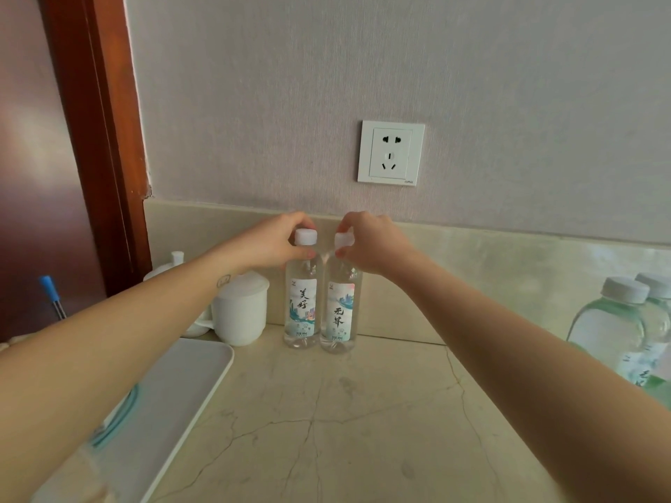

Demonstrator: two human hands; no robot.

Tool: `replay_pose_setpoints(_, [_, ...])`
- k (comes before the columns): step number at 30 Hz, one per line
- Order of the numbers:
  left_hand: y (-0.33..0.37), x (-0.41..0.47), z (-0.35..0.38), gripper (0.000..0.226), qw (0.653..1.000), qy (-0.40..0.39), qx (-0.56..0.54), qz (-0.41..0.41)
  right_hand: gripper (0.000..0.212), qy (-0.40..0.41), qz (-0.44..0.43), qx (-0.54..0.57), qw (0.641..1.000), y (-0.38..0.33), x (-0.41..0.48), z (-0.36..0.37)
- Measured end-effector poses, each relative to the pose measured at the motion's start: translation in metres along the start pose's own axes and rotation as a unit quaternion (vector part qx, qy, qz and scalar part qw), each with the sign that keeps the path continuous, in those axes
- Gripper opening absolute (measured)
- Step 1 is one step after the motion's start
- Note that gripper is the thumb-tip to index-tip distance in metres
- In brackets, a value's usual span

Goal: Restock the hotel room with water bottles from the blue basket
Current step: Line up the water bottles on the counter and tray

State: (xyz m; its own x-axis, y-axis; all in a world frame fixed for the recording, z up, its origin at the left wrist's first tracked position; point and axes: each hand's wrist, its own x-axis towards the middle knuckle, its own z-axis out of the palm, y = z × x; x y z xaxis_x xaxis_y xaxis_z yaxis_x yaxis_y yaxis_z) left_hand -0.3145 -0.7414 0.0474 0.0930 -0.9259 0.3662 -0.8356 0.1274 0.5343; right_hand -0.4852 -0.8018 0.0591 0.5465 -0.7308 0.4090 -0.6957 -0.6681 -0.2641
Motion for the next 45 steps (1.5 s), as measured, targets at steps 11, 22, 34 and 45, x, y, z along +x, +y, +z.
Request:
replay_pose_setpoints(11, [0.015,0.005,-0.001,0.056,0.998,0.045,0.039,-0.004,0.057,-0.020,0.004,0.010,1.000,0.000,-0.005,-0.007])
replay_pose_setpoints(22, [0.135,-0.005,0.021,0.041,0.969,0.149,0.037,0.191,0.040,-0.085,0.056,-0.189,0.977,0.003,-0.055,-0.160])
replay_pose_setpoints(34, [0.234,-0.106,0.160,0.092,0.891,-0.210,-0.293,0.275,0.021,0.034,0.145,-0.065,0.987,0.080,-0.239,-0.213])
replay_pose_setpoints(45, [0.211,-0.126,0.249,0.090,0.885,-0.159,-0.410,0.154,0.052,0.231,0.247,-0.169,0.926,0.115,-0.299,-0.139])
